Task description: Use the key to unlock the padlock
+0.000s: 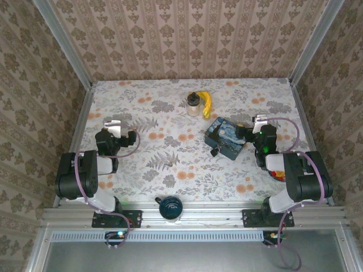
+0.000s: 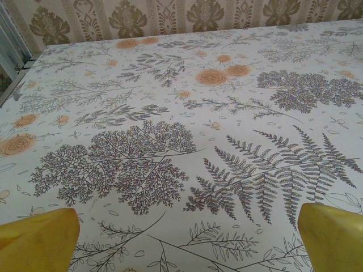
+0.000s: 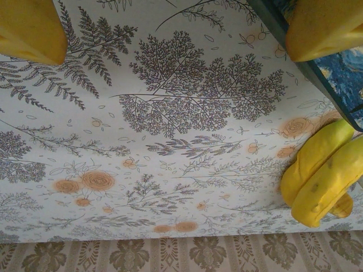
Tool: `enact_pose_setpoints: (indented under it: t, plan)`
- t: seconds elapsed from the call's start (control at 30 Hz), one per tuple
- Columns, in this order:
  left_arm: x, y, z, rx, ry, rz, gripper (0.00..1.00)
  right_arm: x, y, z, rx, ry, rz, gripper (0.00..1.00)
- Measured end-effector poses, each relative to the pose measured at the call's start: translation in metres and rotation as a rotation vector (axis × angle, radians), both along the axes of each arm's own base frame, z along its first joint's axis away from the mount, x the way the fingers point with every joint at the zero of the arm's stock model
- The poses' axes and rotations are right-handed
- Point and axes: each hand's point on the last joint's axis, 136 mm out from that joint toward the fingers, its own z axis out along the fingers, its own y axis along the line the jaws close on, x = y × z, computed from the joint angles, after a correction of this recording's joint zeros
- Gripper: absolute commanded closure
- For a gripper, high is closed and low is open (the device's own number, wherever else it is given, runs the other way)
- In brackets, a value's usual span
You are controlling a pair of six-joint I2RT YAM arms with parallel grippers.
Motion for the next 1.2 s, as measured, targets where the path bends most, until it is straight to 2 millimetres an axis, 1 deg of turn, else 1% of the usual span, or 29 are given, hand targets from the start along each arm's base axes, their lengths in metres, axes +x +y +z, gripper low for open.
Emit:
enact_pose_setpoints:
  t: [0.6,0.7,0.8,0.93,1.07,1.13,1.2]
  plan:
    - [0.0,0.0,0.0,0.0,0.0,0.0,0.0,0.0,0.0,0.0,0.0,0.0,0.0,0.0]
    - [-0.001,0.0,0.0,0.0,0.008,0.001,0.0,-0.001,-0.001,-0.004,-0.001,0.02,-0.005,0.0]
    - [-0.005,0.001,0.009,0.002,0.009,0.007,0.0,-0.002,-0.003,-0.003,-0.005,0.051,-0.017,0.0]
    - [-0.008,0.004,0.038,0.006,-0.027,0.023,0.0,-0.005,-0.007,0.022,-0.013,0.012,-0.04,0.0]
    - [-0.011,0.006,0.071,-0.021,-0.071,0.049,0.0,-0.015,-0.012,0.057,-0.009,-0.051,-0.083,0.0]
    - [-0.016,0.003,0.085,-0.048,-0.091,0.051,0.0,-0.02,-0.015,0.072,0.001,-0.059,-0.111,0.0]
    - [-0.022,-0.003,0.093,-0.084,-0.096,0.05,0.0,-0.024,-0.016,0.09,0.011,-0.062,-0.136,0.0]
